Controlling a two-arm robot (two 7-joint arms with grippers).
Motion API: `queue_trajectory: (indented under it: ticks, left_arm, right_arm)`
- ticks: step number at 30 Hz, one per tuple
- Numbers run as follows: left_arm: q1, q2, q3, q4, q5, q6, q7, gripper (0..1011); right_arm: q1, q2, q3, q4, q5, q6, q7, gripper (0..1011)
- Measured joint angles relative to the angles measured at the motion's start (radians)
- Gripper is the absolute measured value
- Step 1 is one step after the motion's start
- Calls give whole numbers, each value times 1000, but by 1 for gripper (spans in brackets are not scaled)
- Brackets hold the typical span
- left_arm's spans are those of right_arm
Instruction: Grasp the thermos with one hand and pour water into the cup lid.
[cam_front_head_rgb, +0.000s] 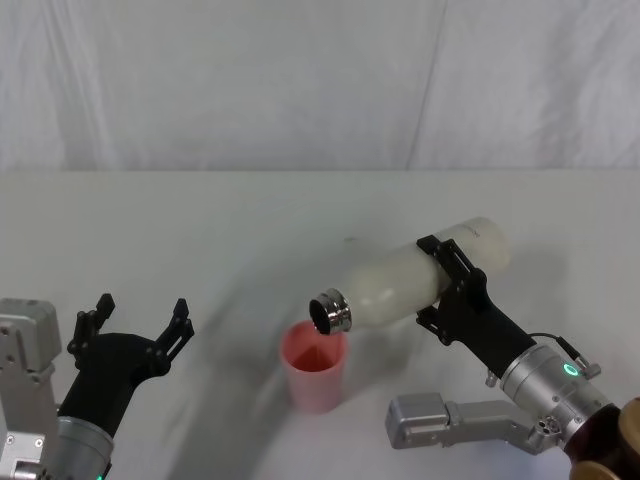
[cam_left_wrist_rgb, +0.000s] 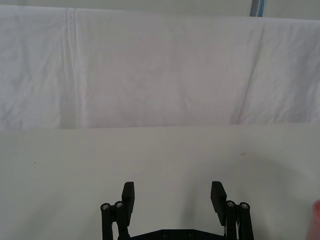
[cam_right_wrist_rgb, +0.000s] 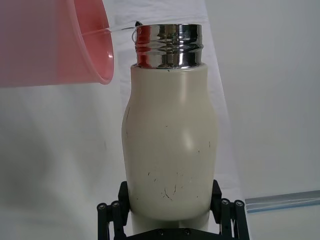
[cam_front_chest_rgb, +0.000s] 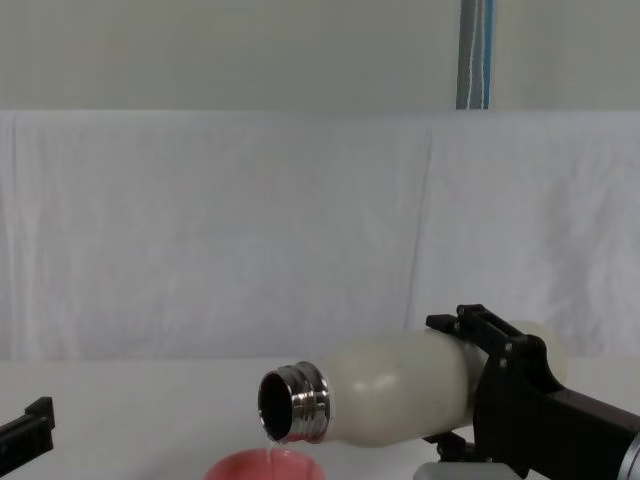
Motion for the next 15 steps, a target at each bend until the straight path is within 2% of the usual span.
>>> queue_trajectory:
  ticks: [10, 15]
  left_arm:
    - [0, 0, 0, 0, 0, 0, 0, 1001]
    - [0, 0, 0, 0, 0, 0, 0, 1001]
  right_arm:
    - [-10, -6, 13, -8, 47, -18, 20, 951]
    - [-17, -17, 29, -8, 90, -33, 32, 951]
